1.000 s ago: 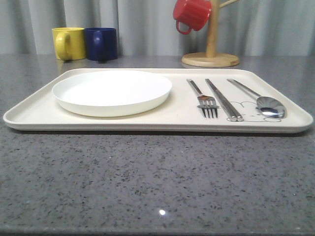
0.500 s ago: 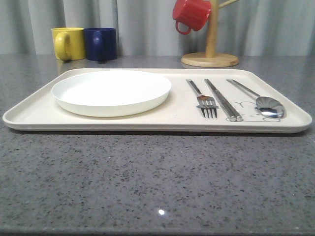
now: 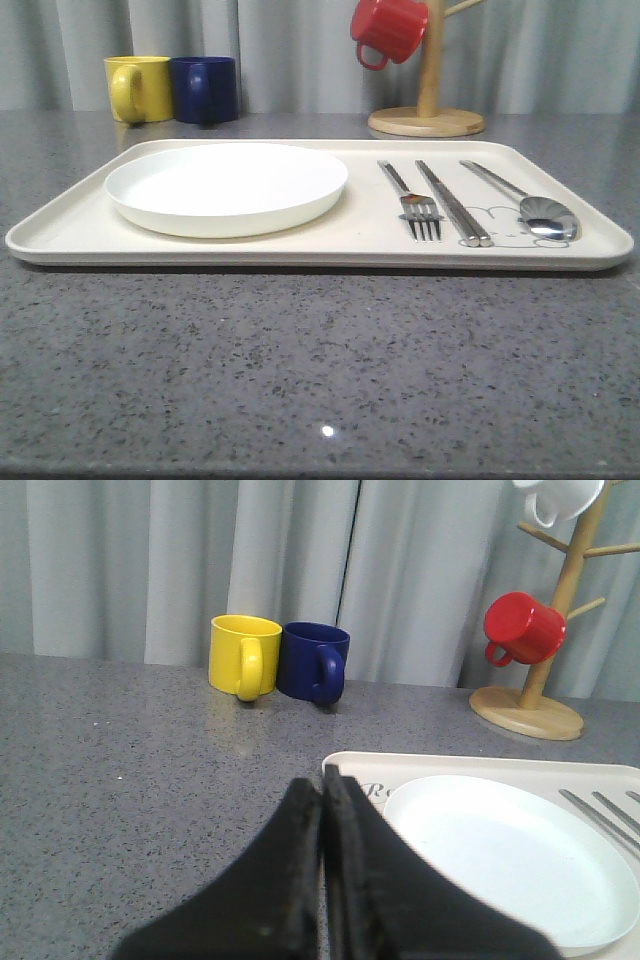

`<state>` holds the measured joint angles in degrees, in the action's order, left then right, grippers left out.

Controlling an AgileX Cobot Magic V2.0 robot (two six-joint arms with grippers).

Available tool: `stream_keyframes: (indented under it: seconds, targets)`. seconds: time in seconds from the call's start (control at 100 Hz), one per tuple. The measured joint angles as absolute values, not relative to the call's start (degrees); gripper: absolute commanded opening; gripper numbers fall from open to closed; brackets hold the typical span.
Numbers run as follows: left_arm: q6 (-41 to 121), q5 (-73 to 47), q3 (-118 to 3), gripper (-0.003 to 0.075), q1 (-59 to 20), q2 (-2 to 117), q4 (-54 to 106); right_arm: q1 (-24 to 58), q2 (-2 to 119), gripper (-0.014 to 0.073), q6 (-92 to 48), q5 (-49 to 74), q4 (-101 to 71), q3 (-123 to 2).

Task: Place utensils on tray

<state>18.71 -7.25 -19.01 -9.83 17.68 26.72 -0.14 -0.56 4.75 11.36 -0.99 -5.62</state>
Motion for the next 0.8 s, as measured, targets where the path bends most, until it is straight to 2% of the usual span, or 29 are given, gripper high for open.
stream_keyframes:
  seconds: [0.32,0.8]
  targets:
    - [18.71,-7.25,-19.01,-0.0018,-9.83,17.68,26.72,-0.14,-0.61,-0.0068,4.75,1.72,-0.99,1.49]
    - [18.71,-7.25,-19.01,-0.0018,-9.83,17.68,26.72,-0.14,-0.61,-0.0068,4.75,0.00,-1.04,1.59]
